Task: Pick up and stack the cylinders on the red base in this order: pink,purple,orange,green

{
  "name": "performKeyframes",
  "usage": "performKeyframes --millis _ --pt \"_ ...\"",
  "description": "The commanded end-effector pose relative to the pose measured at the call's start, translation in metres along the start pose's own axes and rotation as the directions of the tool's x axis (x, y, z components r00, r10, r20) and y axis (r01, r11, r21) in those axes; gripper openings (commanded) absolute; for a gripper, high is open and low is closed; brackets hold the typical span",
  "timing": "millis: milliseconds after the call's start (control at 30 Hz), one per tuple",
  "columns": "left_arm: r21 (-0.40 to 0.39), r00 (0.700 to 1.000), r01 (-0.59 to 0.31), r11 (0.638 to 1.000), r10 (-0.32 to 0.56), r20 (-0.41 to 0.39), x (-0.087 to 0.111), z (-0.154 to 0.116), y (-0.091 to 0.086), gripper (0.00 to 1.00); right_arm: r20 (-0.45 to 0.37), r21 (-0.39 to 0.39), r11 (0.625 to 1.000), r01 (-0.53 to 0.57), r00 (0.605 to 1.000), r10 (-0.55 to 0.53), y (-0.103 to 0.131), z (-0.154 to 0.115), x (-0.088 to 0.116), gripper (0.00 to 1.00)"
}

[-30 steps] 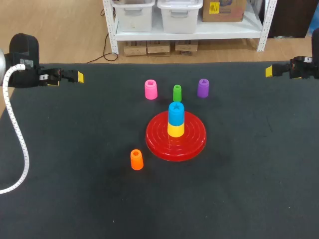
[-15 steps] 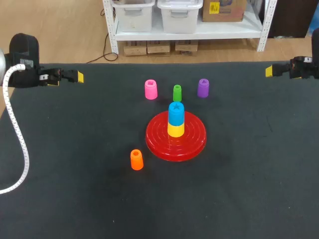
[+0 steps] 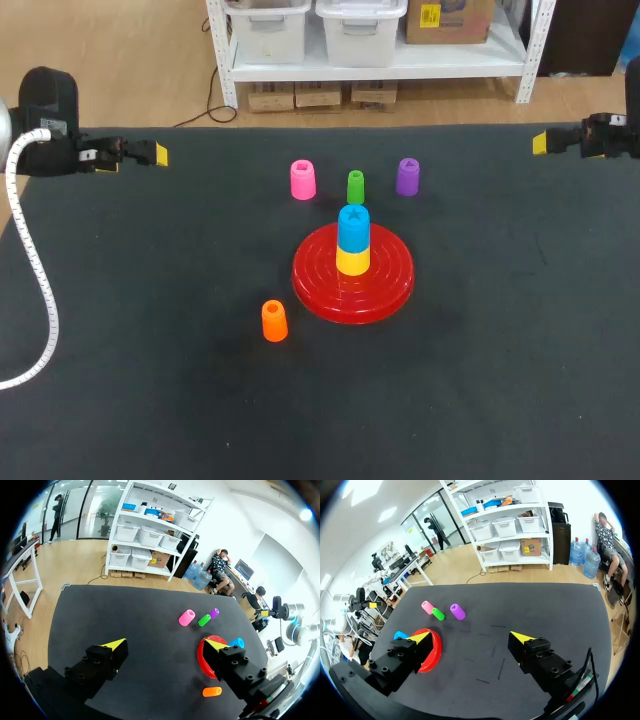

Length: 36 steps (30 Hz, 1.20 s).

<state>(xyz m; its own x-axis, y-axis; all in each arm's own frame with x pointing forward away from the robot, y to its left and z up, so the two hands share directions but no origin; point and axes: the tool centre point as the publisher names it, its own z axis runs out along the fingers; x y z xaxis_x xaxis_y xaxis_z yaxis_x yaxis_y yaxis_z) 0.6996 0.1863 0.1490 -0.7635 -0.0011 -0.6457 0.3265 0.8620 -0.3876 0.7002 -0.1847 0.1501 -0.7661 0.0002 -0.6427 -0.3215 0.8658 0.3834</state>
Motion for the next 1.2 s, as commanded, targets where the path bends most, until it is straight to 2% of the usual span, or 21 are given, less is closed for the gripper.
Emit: performKeyframes --millis 33,167,233,333,433,533,833,1033,1200 --pt "-0.006 1.0 -0.021 1.0 0.021 -0.02 -0.002 0.001 -0.003 1.0 0.0 -0.001 1.0 0.0 1.0 0.0 0.0 0.0 0.0 1.0" --pt "0.003 0.989 -0.141 0.99 0.141 -0.05 -0.007 0.003 -0.009 1.0 0.0 -0.001 1.0 0.0 1.0 0.0 0.0 0.0 0.0 1.0" --pt "0.013 0.967 -0.242 0.97 0.243 -0.079 -0.01 0.006 -0.017 1.0 0.0 -0.001 1.0 0.0 1.0 0.0 0.0 0.0 0.0 1.0" --pt "0.05 0.927 -0.358 0.932 0.362 -0.102 -0.015 0.013 -0.032 1.0 0.0 -0.001 1.0 0.0 1.0 0.0 0.0 0.0 0.0 1.0" --pt "0.087 0.867 -0.468 0.879 0.476 -0.148 -0.016 0.022 -0.047 1.0 0.0 -0.001 1.0 0.0 1.0 0.0 0.0 0.0 0.0 1.0" --pt "0.131 0.823 -0.528 0.839 0.544 -0.164 -0.015 0.032 -0.06 1.0 0.0 -0.001 1.0 0.0 1.0 0.0 0.0 0.0 0.0 1.0" --pt "0.19 0.795 -0.551 0.813 0.58 -0.179 -0.011 0.041 -0.066 1.0 0.0 -0.001 1.0 0.0 1.0 0.0 0.0 0.0 0.0 1.0" --pt "0.163 0.799 -0.548 0.82 0.571 -0.189 -0.009 0.031 -0.055 1.0 0.0 -0.001 1.0 0.0 1.0 0.0 0.0 0.0 0.0 1.0" --pt "0.127 0.813 -0.534 0.836 0.549 -0.193 -0.008 0.018 -0.036 1.0 0.0 -0.001 1.0 0.0 1.0 0.0 0.0 0.0 0.0 1.0"
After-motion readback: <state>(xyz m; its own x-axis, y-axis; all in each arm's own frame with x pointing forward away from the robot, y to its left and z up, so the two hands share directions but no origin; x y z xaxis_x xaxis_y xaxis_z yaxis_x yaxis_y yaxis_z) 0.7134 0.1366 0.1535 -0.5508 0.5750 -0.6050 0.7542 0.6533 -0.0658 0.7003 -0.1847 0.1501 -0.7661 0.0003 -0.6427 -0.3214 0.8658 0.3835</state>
